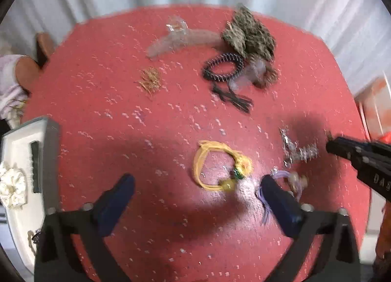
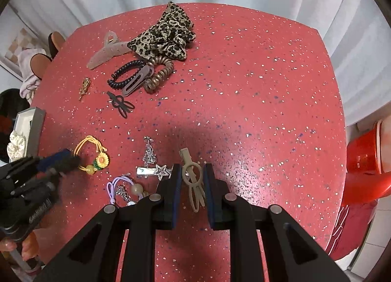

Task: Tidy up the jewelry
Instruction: 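Grasp the yellow sunflower hair tie with the left tool while the right tool grasps the tan loop clip, then carry the yellow hair tie and tan loop clip over the white tray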

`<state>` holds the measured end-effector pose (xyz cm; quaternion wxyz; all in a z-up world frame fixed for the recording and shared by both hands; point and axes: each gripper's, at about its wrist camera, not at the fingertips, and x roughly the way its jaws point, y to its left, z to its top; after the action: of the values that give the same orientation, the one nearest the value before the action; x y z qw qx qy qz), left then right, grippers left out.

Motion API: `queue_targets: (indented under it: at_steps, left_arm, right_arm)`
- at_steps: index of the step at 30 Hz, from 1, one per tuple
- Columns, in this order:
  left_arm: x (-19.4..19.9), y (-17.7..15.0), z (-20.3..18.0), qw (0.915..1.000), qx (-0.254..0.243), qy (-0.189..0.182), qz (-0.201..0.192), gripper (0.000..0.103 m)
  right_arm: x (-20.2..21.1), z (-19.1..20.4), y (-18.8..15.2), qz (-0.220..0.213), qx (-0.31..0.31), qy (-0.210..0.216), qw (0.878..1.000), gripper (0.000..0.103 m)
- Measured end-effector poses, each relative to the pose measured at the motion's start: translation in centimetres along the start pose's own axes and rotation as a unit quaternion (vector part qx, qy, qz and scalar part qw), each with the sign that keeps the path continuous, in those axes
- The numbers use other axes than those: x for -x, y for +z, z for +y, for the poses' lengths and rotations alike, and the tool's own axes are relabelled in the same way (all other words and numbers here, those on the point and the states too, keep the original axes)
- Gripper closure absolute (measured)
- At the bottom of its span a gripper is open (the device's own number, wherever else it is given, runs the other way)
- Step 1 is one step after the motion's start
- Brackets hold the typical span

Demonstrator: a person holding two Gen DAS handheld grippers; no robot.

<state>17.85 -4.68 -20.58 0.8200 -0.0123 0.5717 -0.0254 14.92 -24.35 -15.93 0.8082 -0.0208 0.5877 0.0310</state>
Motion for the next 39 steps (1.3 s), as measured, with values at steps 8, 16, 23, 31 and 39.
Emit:
queue_targets:
  at_steps: [8, 16, 23, 31, 39]
  left_arm:
    - [-2.5, 0.3, -0.5, 0.9996, -0.006, 0.015, 0.023, 0.001]
    - [-5.0, 0.6, -1.4, 0.9987, -0.019, 0.004, 0.048, 0.019]
    - [-4.5, 0.2, -1.9, 0.9990, -0.034, 0.003, 0.029, 0.078]
    - [-2.4, -0.2, -1.2, 0.9992, -0.030, -0.024, 0.014, 0.089]
    - [1.0, -1.1, 0.1, 0.9989, -0.021, -0.041, 0.002, 0.089]
  right_arm:
    - [0.0, -0.4, 0.0, -0.001, -0.007, 0.006, 1.000, 0.083]
    - [0.4, -0.8, -0.5, -0.003, -0.011, 0.007, 1.000, 0.083]
    - [0.8, -0.9, -0.9, -0.005, -0.017, 0.010, 1.000, 0.083]
    - [1.2, -0.5, -1.9, -0.004, -0.028, 0.022, 0.999, 0.083]
    - [2.0, 0.4, -3.2, 0.000, -0.039, 0.039, 0.999, 0.083]
